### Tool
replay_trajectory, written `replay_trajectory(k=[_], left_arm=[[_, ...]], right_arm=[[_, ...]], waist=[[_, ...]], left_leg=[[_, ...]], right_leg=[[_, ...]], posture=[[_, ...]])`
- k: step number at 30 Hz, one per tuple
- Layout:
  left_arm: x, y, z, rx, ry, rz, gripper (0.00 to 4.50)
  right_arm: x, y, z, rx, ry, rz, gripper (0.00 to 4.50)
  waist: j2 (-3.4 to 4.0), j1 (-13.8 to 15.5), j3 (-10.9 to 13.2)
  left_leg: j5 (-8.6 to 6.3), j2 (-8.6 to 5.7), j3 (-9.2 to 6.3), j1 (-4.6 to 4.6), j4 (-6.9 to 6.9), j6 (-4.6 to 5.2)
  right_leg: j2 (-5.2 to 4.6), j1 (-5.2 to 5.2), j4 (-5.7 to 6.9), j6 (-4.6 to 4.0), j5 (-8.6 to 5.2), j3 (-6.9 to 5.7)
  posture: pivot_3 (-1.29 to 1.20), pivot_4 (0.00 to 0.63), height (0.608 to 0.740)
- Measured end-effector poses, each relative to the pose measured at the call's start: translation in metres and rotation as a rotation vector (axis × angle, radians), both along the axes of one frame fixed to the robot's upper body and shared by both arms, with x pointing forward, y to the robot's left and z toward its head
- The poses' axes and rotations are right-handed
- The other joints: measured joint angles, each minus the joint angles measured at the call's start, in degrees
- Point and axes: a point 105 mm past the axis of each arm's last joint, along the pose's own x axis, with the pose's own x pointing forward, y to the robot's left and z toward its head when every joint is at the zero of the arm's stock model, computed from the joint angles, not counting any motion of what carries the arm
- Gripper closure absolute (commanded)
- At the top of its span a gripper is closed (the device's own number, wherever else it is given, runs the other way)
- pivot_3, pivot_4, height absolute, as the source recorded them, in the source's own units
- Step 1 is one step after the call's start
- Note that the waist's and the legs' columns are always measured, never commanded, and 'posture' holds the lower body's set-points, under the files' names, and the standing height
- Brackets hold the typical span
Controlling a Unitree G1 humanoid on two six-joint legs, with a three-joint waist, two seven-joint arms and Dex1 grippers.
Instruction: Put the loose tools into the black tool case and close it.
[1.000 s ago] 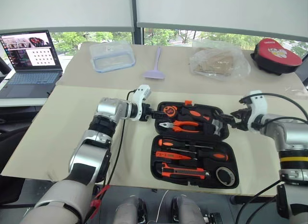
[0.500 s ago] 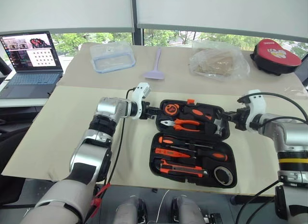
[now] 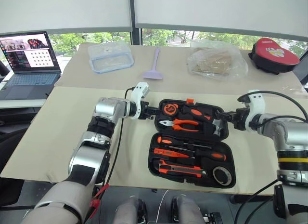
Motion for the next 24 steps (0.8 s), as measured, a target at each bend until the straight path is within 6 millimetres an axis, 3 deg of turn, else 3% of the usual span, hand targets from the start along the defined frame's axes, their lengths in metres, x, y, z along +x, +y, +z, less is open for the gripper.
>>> replay_trajectory(k=[4,9,14,15,17,24], left_arm=[[-0.001,-0.001,0.0,0.001,-0.005,-0.005,4.5],[-0.001,-0.002,0.0,0.003,-0.012,-0.01,4.5],[-0.001,-0.001,0.0,0.006,-0.013,-0.007,4.5],[-0.001,-0.001,0.0,0.005,-0.014,-0.007,4.5],[-0.001,-0.001,0.0,0.005,-0.016,-0.007,4.5],[-0.001,-0.002,-0.001,0.002,-0.02,-0.008,4.5]], right_arm=[[0.001,-0.001,0.005,0.0,-0.009,-0.006,1.87],[-0.004,-0.02,0.013,-0.01,-0.01,-0.06,1.87],[-0.015,-0.03,0.006,-0.007,0.016,-0.09,1.87],[-0.016,-0.029,0.006,-0.004,0.017,-0.088,2.38],[-0.018,-0.027,0.005,-0.003,0.019,-0.078,2.94],[-0.02,-0.018,0.0,-0.005,0.023,-0.067,2.94]], waist=[[0.0,0.0,0.0],[0.0,0.1,0.0],[0.0,0.0,0.0],[0.0,0.0,0.0],[0.0,0.0,0.0],[0.0,0.1,0.0]], left_leg=[[0.0,0.0,0.0,0.0,-0.06,0.0],[0.0,-0.02,0.0,0.0,-0.1,0.0],[0.01,-0.01,0.0,0.03,-0.12,-0.01],[0.01,-0.01,0.0,0.03,-0.13,-0.01],[0.01,-0.01,0.0,0.04,-0.13,-0.01],[0.01,-0.02,0.0,0.05,-0.12,-0.01]], right_leg=[[0.0,-0.01,-0.03,0.01,-0.01,0.0],[0.0,-0.01,-0.05,0.03,-0.02,-0.01],[0.0,-0.01,-0.05,0.03,-0.02,0.03],[0.0,0.0,-0.05,0.03,-0.02,0.03],[0.0,0.0,-0.05,0.03,-0.02,0.03],[0.0,0.01,-0.05,0.03,-0.02,0.04]], posture=[[0.0,0.15,0.731],[0.0,0.15,0.731],[0.0,0.15,0.731],[0.0,0.15,0.731],[0.0,0.15,0.731],[0.0,0.15,0.731]])
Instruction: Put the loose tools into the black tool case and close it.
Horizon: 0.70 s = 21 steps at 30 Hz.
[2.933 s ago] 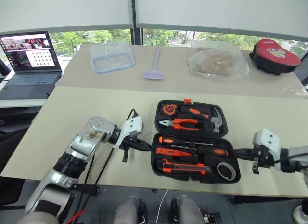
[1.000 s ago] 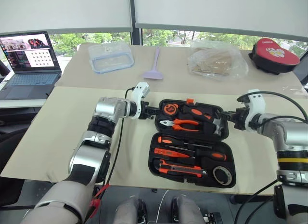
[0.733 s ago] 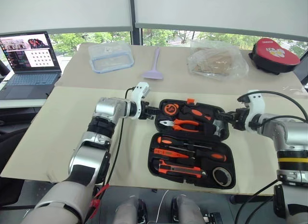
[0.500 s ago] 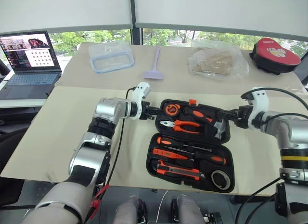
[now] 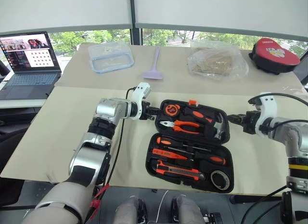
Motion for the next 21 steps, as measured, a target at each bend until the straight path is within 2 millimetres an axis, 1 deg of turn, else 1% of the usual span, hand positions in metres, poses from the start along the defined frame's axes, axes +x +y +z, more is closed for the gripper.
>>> replay_trajectory(k=[9,11,14,17,19,20,21], left_arm=[[0.0,0.0,0.0,-0.002,-0.001,0.001,4.5],[0.0,0.0,0.0,-0.002,-0.001,0.001,4.5],[0.0,0.0,0.0,-0.003,-0.003,0.002,4.5],[0.001,0.0,0.0,-0.003,-0.005,0.004,4.5],[0.001,0.0,0.0,-0.002,-0.007,0.004,4.5],[0.001,0.0,0.0,-0.001,-0.007,0.005,4.5],[0.001,0.0,0.0,-0.001,-0.007,0.005,4.5]], right_arm=[[-0.003,-0.004,0.007,-0.011,-0.005,-0.007,2.94],[-0.005,-0.003,0.005,-0.016,0.002,-0.003,2.94],[-0.009,-0.001,-0.004,-0.025,0.022,0.009,2.94],[-0.008,0.001,-0.005,-0.028,0.016,0.018,3.71],[-0.007,0.004,-0.006,-0.031,0.013,0.032,4.34],[-0.007,0.004,-0.006,-0.032,0.013,0.031,4.46],[-0.007,0.004,-0.006,-0.032,0.013,0.031,4.46]], waist=[[0.0,0.0,0.0],[0.0,0.0,0.0],[0.0,0.0,0.0],[-0.01,0.0,0.0],[-0.01,0.0,0.0],[-0.01,0.0,0.0],[-0.01,0.0,0.0]], left_leg=[[0.0,0.0,0.0,0.0,0.0,0.0],[0.0,0.0,0.0,0.0,0.0,0.0],[0.0,-0.01,-0.01,0.01,0.0,0.0],[0.0,0.0,-0.02,0.02,0.01,0.0],[0.0,0.0,-0.02,0.02,0.01,0.0],[0.0,0.0,-0.02,0.02,0.01,0.0],[0.0,0.0,-0.01,0.02,0.02,0.0]], right_leg=[[0.0,0.0,0.0,0.0,0.0,0.0],[0.0,0.0,0.0,0.0,0.0,0.0],[0.0,0.02,-0.01,0.0,0.0,0.0],[0.0,0.03,-0.01,0.0,0.0,0.0],[0.0,0.04,-0.01,0.0,0.0,0.0],[0.0,0.04,-0.01,0.0,0.0,0.0],[0.0,0.04,-0.01,0.0,0.0,0.01]], posture=[[0.0,0.15,0.731],[0.0,0.15,0.731],[0.0,0.15,0.731],[0.0,0.15,0.731],[0.0,0.15,0.731],[0.0,0.15,0.731],[0.0,0.15,0.731]])
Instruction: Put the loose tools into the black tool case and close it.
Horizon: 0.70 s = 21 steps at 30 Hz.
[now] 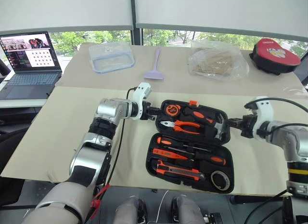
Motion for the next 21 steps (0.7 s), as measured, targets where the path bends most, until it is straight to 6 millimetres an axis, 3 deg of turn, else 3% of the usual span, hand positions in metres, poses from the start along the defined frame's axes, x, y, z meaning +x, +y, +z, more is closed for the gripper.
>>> replay_trajectory(k=[6,10,16,21], left_arm=[[0.0,0.003,0.0,-0.004,-0.013,0.005,4.5],[0.004,0.007,0.004,-0.024,-0.067,0.032,4.5],[0.02,0.008,0.028,-0.077,-0.231,0.1,4.5],[0.031,0.007,0.05,-0.114,-0.358,0.136,4.5]], right_arm=[[0.004,0.003,0.003,0.017,-0.012,0.0,4.46],[0.015,0.01,0.016,0.046,-0.05,-0.005,4.46],[0.039,0.017,0.05,0.044,-0.183,-0.01,4.46],[0.057,0.018,0.066,-0.01,-0.305,-0.02,4.46]], waist=[[0.0,-0.1,0.0],[0.01,-0.2,0.0],[0.01,-0.2,0.0],[0.03,0.0,0.1]], left_leg=[[0.0,0.0,0.0,0.01,0.02,0.0],[0.04,0.01,0.01,-0.02,0.02,-0.06],[0.07,-0.01,0.04,-0.2,-0.08,-0.07],[0.1,-0.16,0.06,-0.28,-0.34,-0.04]], right_leg=[[0.0,-0.02,0.02,-0.01,0.01,0.03],[0.0,-0.08,0.05,-0.05,0.03,0.05],[0.01,-0.29,0.04,-0.05,0.04,0.02],[0.0,-0.31,0.02,-0.02,0.02,-0.06]], posture=[[0.0,0.15,0.731],[0.0,0.15,0.731],[0.0,0.15,0.731],[0.0,0.15,0.731]])
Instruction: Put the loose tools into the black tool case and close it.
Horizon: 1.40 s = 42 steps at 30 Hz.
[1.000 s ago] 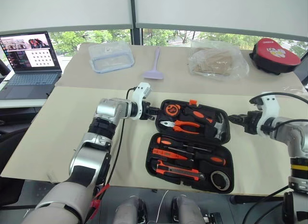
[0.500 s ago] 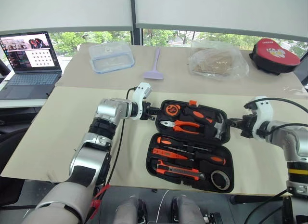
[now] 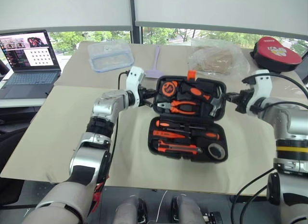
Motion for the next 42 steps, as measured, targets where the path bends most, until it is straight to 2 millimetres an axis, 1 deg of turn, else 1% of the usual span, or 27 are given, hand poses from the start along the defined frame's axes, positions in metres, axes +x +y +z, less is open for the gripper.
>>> replay_trajectory(k=[2,4,6,8,10,12,16,18,22,25,28,29,31,32,33,35,36,38,39,40,42], left_arm=[[0.001,0.0,0.004,-0.014,-0.03,0.004,4.5],[0.001,0.0,0.008,-0.021,-0.063,0.002,4.5],[-0.002,0.0,0.009,-0.027,-0.108,-0.014,4.5],[-0.011,0.002,0.004,-0.032,-0.163,-0.034,4.5],[-0.016,0.003,0.003,-0.033,-0.194,-0.043,4.5],[-0.025,0.005,0.001,-0.033,-0.237,-0.052,4.5],[-0.04,0.011,-0.002,-0.042,-0.278,-0.051,4.5],[-0.045,0.014,-0.003,-0.044,-0.29,-0.039,4.5],[-0.054,0.017,-0.004,-0.053,-0.306,-0.018,4.5],[-0.068,0.021,-0.007,-0.041,-0.334,-0.01,4.5],[-0.079,0.027,-0.008,-0.032,-0.343,0.001,4.5],[-0.083,0.029,-0.009,-0.029,-0.338,0.004,3.77],[-0.092,0.035,-0.01,-0.019,-0.335,0.01,3.18],[-0.096,0.038,-0.01,-0.017,-0.332,0.015,2.77],[-0.102,0.043,-0.012,-0.014,-0.319,0.022,2.42],[-0.107,0.049,-0.016,-0.02,-0.283,0.041,1.74],[-0.11,0.054,-0.019,-0.021,-0.261,0.055,1.37],[-0.119,0.065,-0.026,-0.002,-0.226,0.075,0.61],[-0.124,0.074,-0.031,0.021,-0.206,0.089,0.27],[-0.13,0.081,-0.038,0.048,-0.175,0.087,0.0],[-0.144,0.1,-0.047,0.11,-0.118,0.066,0.0]], right_arm=[[0.003,0.001,0.004,-0.022,-0.045,0.0,4.46],[0.004,0.0,0.008,-0.039,-0.087,0.003,4.46],[0.001,0.0,0.007,-0.068,-0.134,0.013,4.46],[-0.009,0.001,0.005,-0.089,-0.195,0.033,4.46],[-0.014,0.001,0.003,-0.098,-0.217,0.037,4.46],[-0.025,0.004,0.0,-0.101,-0.254,0.045,4.46],[-0.044,0.006,-0.006,-0.082,-0.34,0.023,4.46],[-0.05,0.007,-0.008,-0.098,-0.376,0.019,4.46],[-0.064,0.007,-0.012,-0.161,-0.43,0.015,4.46],[-0.084,0.01,-0.018,-0.266,-0.49,0.039,4.46],[-0.103,0.015,-0.021,-0.357,-0.534,0.088,4.46],[-0.11,0.017,-0.024,-0.371,-0.531,0.105,4.5],[-0.126,0.02,-0.026,-0.383,-0.532,0.134,3.77],[-0.134,0.023,-0.026,-0.395,-0.529,0.152,3.54],[-0.147,0.027,-0.032,-0.403,-0.503,0.184,3.22],[-0.161,0.034,-0.038,-0.402,-0.473,0.229,2.58],[-0.168,0.04,-0.04,-0.398,-0.457,0.264,2.15],[-0.183,0.047,-0.042,-0.396,-0.424,0.333,1.44],[-0.19,0.049,-0.044,-0.403,-0.4,0.363,1.16],[-0.198,0.051,-0.048,-0.397,-0.351,0.409,0.82],[-0.214,0.049,-0.055,-0.415,-0.254,0.483,0.82]], waist=[[0.0,-0.1,0.0],[0.01,-0.1,0.0],[0.01,-0.1,0.0],[0.01,-0.1,0.0],[0.01,0.0,0.0],[0.0,0.0,0.0],[0.0,0.0,0.0],[0.0,0.0,0.0],[0.0,0.1,0.0],[0.01,0.1,0.0],[0.01,0.0,0.0],[0.01,0.0,0.0],[0.02,0.0,0.0],[0.03,0.0,0.0],[0.02,0.0,0.0],[0.01,0.0,0.0],[0.01,-0.1,0.0],[0.02,-0.2,0.0],[0.02,-0.2,0.0],[-0.02,-0.2,-0.1],[-0.02,0.0,-0.1]], left_leg=[[0.0,-0.04,0.0,-0.07,-0.1,0.0],[0.0,-0.09,0.0,-0.36,-0.16,0.01],[0.01,-0.14,-0.01,-0.46,-0.25,0.01],[0.01,-0.15,-0.03,-0.46,-0.35,0.0],[0.01,-0.17,-0.04,-0.46,-0.47,0.0],[0.01,-0.16,-0.06,-0.43,-0.48,0.0],[0.01,-0.16,-0.09,-0.35,-0.46,0.0],[0.01,-0.16,-0.09,-0.34,-0.38,0.0],[0.01,-0.12,-0.16,-0.19,-0.23,0.0],[0.0,-0.09,-0.19,0.19,-0.29,-0.01],[0.0,-0.05,-0.18,0.31,-0.3,-0.01],[0.0,-0.04,-0.17,0.34,-0.29,-0.01],[-0.01,0.01,-0.18,0.54,-0.29,-0.03],[-0.01,0.02,-0.17,0.57,-0.29,-0.04],[-0.01,0.05,-0.18,0.61,-0.29,-0.06],[0.01,0.06,-0.15,0.64,-0.24,-0.09],[0.02,0.08,-0.14,0.7,-0.19,-0.1],[0.03,0.11,-0.11,0.76,-0.19,-0.14],[0.03,0.17,-0.11,0.85,-0.19,-0.15],[0.04,0.2,-0.09,0.91,-0.17,-0.16],[-0.02,0.22,-0.08,0.93,-0.21,-0.26]], right_leg=[[0.0,-0.05,-0.03,0.05,-0.03,-0.04],[0.0,-0.36,-0.02,0.09,-0.05,-0.04],[0.0,-0.5,0.0,0.14,-0.09,-0.07],[0.01,-0.52,-0.02,0.22,-0.14,-0.09],[0.01,-0.51,-0.09,0.23,-0.15,-0.11],[0.01,-0.47,-0.11,0.24,-0.15,-0.1],[0.01,-0.36,-0.13,0.24,-0.16,-0.07],[0.01,-0.31,-0.12,0.24,-0.15,-0.04],[0.01,-0.1,-0.08,0.24,-0.15,-0.03],[0.05,0.26,-0.14,0.24,-0.18,-0.02],[0.05,0.33,-0.34,0.24,-0.19,0.04],[0.05,0.32,-0.34,0.23,-0.19,0.1],[0.05,0.47,-0.3,0.18,-0.24,0.14],[0.05,0.47,-0.28,0.16,-0.25,0.19],[0.06,0.49,-0.23,0.15,-0.26,0.21],[0.06,0.49,-0.11,0.13,-0.26,0.31],[0.06,0.52,-0.06,0.12,-0.25,0.39],[0.06,0.48,0.01,0.13,-0.26,0.52],[0.08,0.52,0.02,0.1,-0.25,0.57],[0.11,0.57,0.07,0.07,-0.24,0.58],[0.1,0.52,0.06,-0.05,-0.31,0.64]], posture=[[0.0,0.15,0.731],[0.0,0.15,0.731],[0.0,0.15,0.731],[0.0,0.15,0.731],[0.0,0.15,0.731],[0.0,0.15,0.731],[0.0,0.15,0.731],[0.0,0.15,0.731],[0.0,0.15,0.731],[0.0,0.15,0.731],[0.0,0.15,0.731],[0.0,0.15,0.731],[0.0,0.15,0.731],[0.0,0.15,0.731],[0.0,0.15,0.731],[0.0,0.15,0.731],[0.0,0.15,0.731],[0.0,0.15,0.731],[0.0,0.15,0.731],[0.0,0.15,0.731],[0.0,0.15,0.731]])
